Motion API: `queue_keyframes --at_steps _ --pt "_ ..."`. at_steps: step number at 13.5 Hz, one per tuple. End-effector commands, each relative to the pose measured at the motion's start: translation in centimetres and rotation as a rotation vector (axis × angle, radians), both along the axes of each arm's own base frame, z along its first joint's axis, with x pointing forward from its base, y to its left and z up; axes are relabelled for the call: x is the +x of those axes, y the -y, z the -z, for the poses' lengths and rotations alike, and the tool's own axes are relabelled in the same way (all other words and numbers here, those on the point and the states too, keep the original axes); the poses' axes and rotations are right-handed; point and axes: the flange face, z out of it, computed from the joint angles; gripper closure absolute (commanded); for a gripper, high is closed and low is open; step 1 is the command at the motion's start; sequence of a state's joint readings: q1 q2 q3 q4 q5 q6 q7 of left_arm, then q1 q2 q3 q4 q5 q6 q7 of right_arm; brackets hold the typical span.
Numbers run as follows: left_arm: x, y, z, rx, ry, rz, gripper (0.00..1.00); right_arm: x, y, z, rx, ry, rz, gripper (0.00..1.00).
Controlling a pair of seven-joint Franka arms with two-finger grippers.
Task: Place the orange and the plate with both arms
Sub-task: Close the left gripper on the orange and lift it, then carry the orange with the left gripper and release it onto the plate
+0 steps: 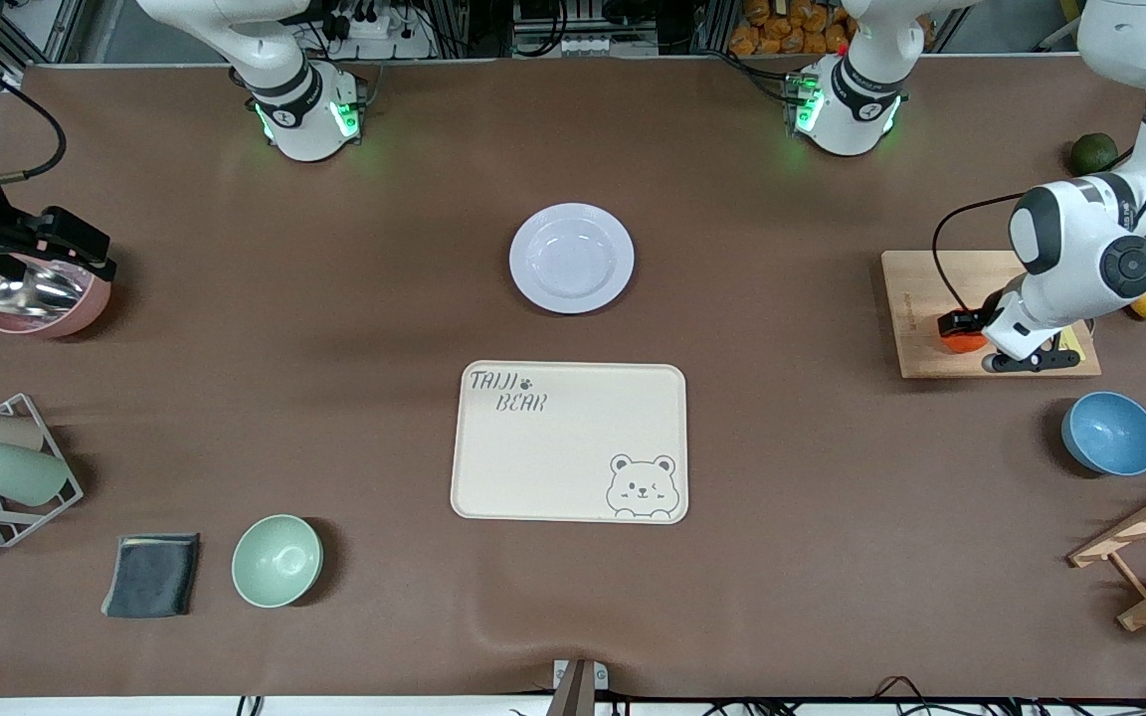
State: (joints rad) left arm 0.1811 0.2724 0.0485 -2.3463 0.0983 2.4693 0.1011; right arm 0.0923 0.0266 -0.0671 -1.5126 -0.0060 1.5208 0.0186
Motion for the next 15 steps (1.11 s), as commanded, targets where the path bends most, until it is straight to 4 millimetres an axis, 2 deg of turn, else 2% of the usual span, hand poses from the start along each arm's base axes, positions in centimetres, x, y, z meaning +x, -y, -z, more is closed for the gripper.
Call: queue_keyframes --at_steps 1,4,5,6,8,9,11,12,14,15 --pt "0.2 1.4 0.2 0.0 0.015 0.025 1.0 0.0 -0.5 0.2 -0.004 -0.009 -0.002 0.0" --pt "1.7 4.5 -2.3 -0.007 0.064 0.099 1.0 0.0 -0.5 0.2 -0.004 -0.009 -0.004 0.0" --pt "2.2 6.3 -3.5 -0.01 0.088 0.128 1.0 0.0 -0.5 0.2 -0.004 -0.009 -0.004 0.0" --pt "2.8 8.9 -5.6 -0.012 0.128 0.175 1.0 0.0 -0.5 0.2 -0.004 -0.01 -0.004 0.0" --pt "3.2 15.7 -9.7 -0.015 0.162 0.224 1.0 0.0 -0.3 0.3 -0.004 -0.012 -0.002 0.0" --pt "3.6 19.4 -11.7 -0.034 0.144 0.204 1.0 0.0 0.0 0.2 -0.004 -0.011 -0.004 0.0" --pt "4.8 25.5 -16.1 -0.107 0.087 0.145 1.0 0.1 0.5 0.3 -0.004 -0.011 0.001 0.0" --pt "4.9 28.7 -17.6 -0.134 0.058 0.109 1.0 0.1 0.7 0.4 -0.004 -0.014 0.004 0.0" --pt "3.1 36.2 -19.4 -0.133 0.035 0.033 1.0 0.1 0.5 0.5 -0.004 -0.015 0.001 0.0" --pt "1.5 39.7 -20.0 -0.132 0.037 -0.017 1.0 0.1 0.4 0.5 -0.004 -0.017 -0.001 0.0"
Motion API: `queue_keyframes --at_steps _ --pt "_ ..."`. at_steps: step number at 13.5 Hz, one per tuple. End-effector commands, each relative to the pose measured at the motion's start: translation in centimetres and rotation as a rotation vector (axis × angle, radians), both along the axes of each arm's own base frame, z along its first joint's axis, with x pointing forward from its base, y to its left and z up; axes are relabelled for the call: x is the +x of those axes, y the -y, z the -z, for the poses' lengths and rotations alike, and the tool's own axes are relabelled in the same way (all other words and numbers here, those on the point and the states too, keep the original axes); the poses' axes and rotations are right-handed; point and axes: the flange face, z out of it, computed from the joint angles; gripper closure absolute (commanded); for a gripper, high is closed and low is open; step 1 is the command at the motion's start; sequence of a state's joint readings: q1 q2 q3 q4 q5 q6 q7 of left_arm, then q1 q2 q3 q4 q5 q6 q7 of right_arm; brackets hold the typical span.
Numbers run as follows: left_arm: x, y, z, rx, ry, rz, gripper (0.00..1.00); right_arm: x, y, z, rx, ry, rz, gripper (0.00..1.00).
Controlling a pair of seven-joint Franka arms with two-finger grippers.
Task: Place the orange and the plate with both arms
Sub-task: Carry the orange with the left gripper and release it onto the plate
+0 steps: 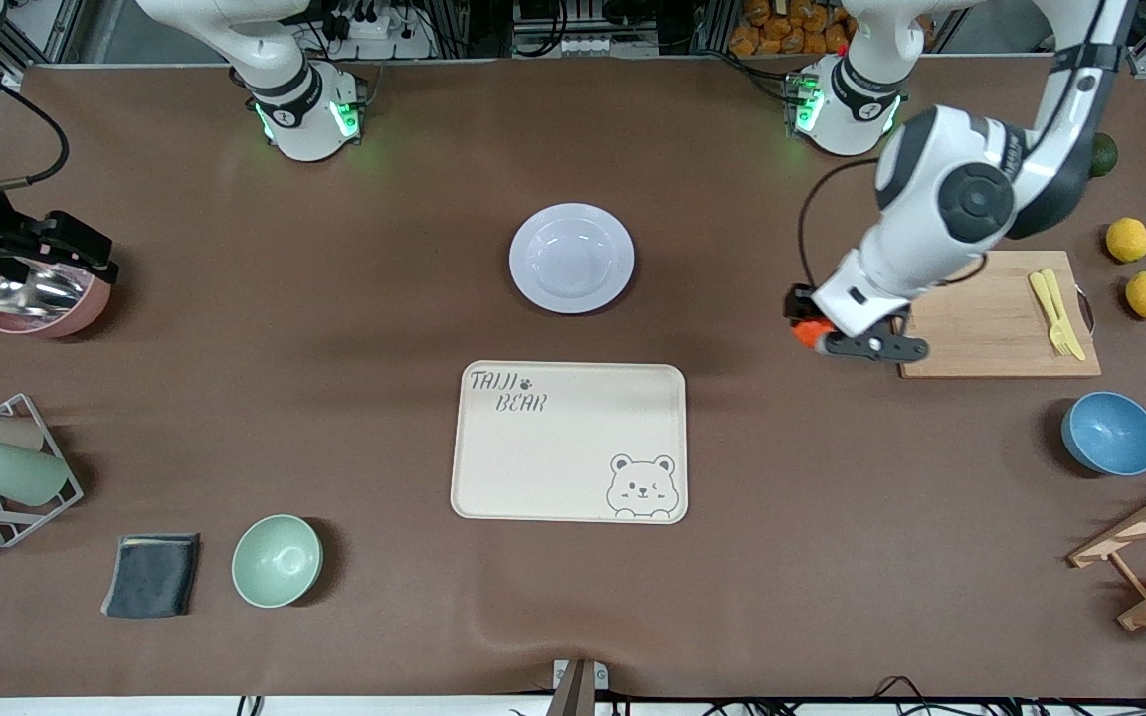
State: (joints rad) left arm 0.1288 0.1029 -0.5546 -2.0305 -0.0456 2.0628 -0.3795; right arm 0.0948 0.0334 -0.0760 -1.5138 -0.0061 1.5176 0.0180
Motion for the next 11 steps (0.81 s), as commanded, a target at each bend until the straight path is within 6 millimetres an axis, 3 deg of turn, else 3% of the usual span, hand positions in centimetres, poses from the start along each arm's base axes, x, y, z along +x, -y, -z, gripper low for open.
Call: queue_keyframes --at_steps 1,2,3,6,7,9,10,11 --pt "-2.1 8.9 -2.3 -0.064 -0.039 -0.149 1.0 0.2 -0.1 0.6 -0.004 -0.015 -0.01 0.0" --pt "-3.1 13.3 -3.4 -0.104 -0.062 -0.188 1.0 0.3 -0.3 0.7 -0.004 -0.016 -0.011 0.0" --pt "-4.3 16.5 -3.6 -0.106 -0.092 -0.218 1.0 0.3 -0.5 0.8 -0.003 -0.019 -0.013 0.0" --pt "-8.3 22.4 1.2 -0.024 -0.141 -0.203 1.0 0.2 -1.1 1.5 -0.002 -0.035 -0.024 0.0" --pt "-9.8 23.9 2.7 0.017 -0.137 -0.21 1.0 0.2 -1.2 1.7 -0.002 -0.039 -0.025 0.0" --pt "-12.2 26.2 8.0 0.085 -0.198 -0.238 1.0 0.2 -0.8 2.0 0.014 -0.046 -0.018 0.0" --pt "-14.4 27.8 9.8 0.114 -0.188 -0.241 1.0 0.2 -0.7 2.0 0.018 -0.046 -0.016 0.0" --pt "-15.4 28.6 11.8 0.142 -0.171 -0.255 1.0 0.2 -0.7 2.1 0.019 -0.048 -0.019 0.0"
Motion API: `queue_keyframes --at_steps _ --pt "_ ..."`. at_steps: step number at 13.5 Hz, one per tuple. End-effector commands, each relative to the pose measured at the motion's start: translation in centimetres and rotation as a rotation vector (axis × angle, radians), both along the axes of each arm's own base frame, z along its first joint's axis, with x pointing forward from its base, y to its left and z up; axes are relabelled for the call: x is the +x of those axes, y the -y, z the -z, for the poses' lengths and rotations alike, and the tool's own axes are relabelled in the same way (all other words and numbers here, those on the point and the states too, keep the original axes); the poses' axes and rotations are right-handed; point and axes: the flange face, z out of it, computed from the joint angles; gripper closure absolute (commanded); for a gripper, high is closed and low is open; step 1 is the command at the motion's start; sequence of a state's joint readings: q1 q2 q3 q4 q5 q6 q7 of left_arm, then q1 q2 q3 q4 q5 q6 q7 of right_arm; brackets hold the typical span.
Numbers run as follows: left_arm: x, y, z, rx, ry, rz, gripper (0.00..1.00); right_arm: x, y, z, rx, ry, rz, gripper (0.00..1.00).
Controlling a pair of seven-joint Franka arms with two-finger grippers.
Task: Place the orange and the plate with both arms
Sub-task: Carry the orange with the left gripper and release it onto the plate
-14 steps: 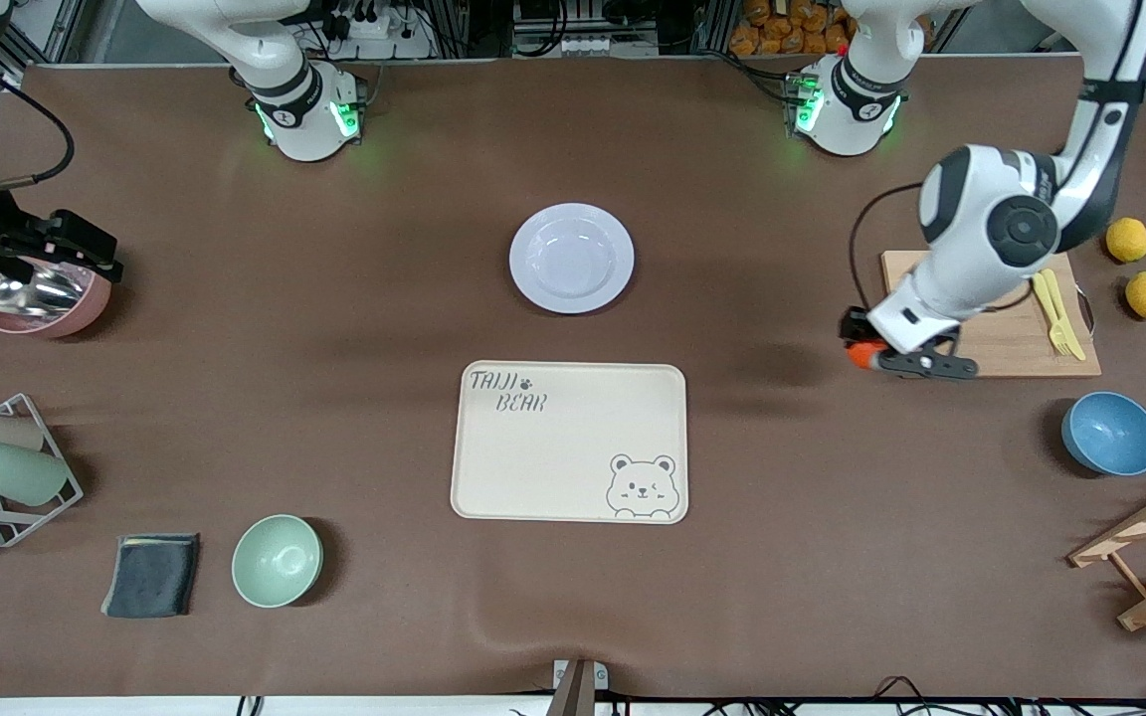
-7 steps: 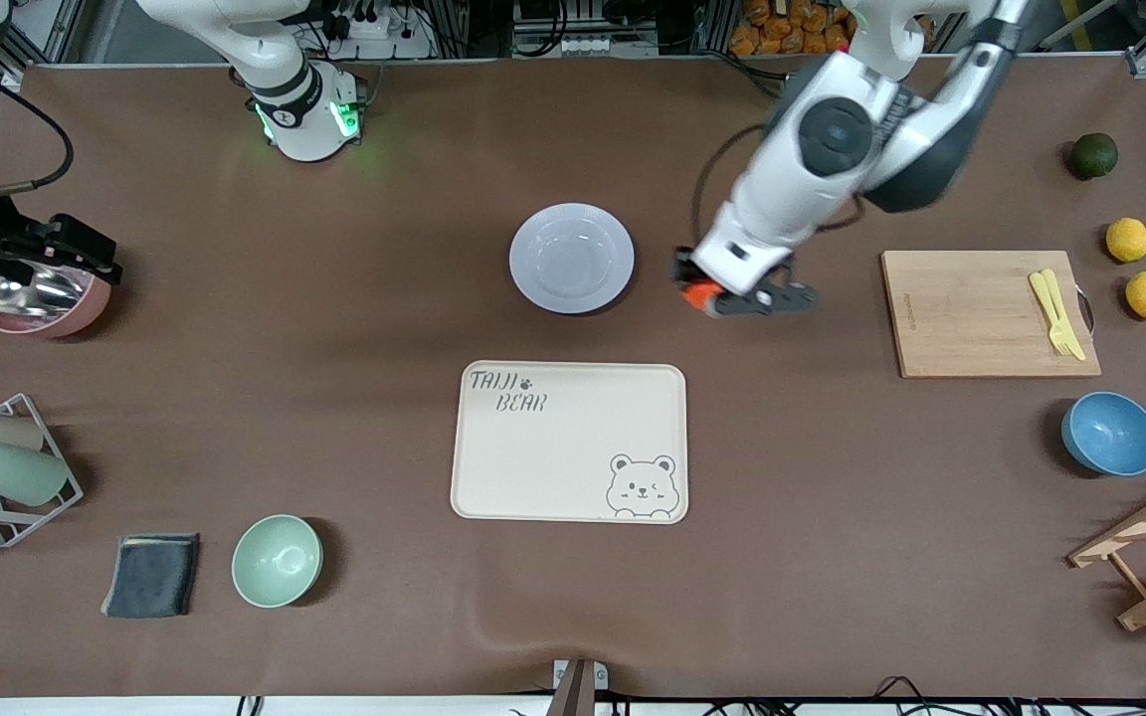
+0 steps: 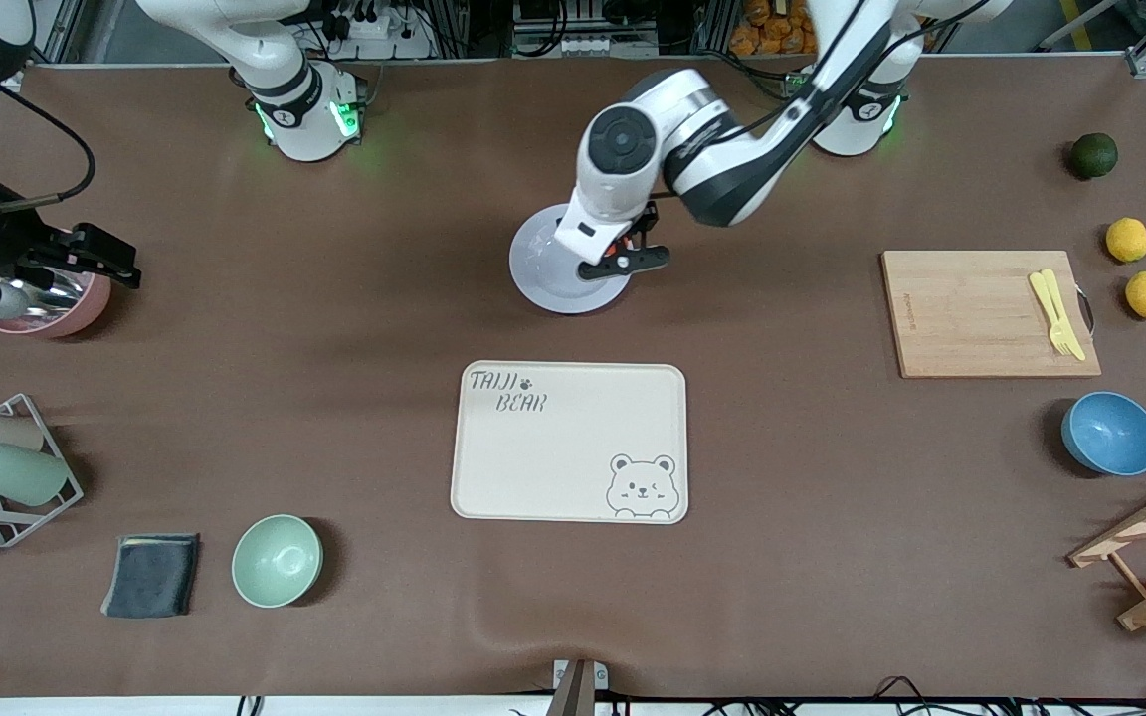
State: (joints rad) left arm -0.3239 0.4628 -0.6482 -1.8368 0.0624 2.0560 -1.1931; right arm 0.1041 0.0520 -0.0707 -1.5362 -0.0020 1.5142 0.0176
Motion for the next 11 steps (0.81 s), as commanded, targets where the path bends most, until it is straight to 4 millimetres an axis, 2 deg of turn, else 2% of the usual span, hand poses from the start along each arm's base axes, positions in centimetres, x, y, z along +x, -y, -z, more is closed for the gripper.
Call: queue_keyframes --at_steps 1,3,5,6,9,10,11 --pt "-1.9 3.0 4.7 0.055 0.028 -0.046 1.0 -0.2 0.3 0.0 0.017 -0.003 -0.008 0.0" --pt "-3.2 4.8 7.9 0.06 0.059 -0.044 1.0 -0.1 0.2 0.2 0.017 -0.006 -0.013 0.0" --pt "-2.6 5.9 9.8 0.081 0.098 -0.058 1.0 0.0 0.2 0.3 0.017 -0.009 -0.013 0.0" --pt "-3.2 6.3 10.7 0.094 0.103 -0.058 1.0 0.0 0.2 0.5 0.017 -0.014 -0.013 0.0" --pt "-3.8 6.8 11.0 0.089 0.11 -0.067 1.0 -0.1 0.0 0.7 0.027 -0.02 -0.013 0.0" --pt "-3.7 6.8 11.0 0.088 0.116 -0.067 0.36 -0.3 -0.1 1.1 0.042 -0.043 -0.011 0.0" --pt "-3.8 7.0 10.1 0.085 0.136 -0.078 0.0 -0.5 0.3 1.4 0.065 -0.066 0.0 0.0"
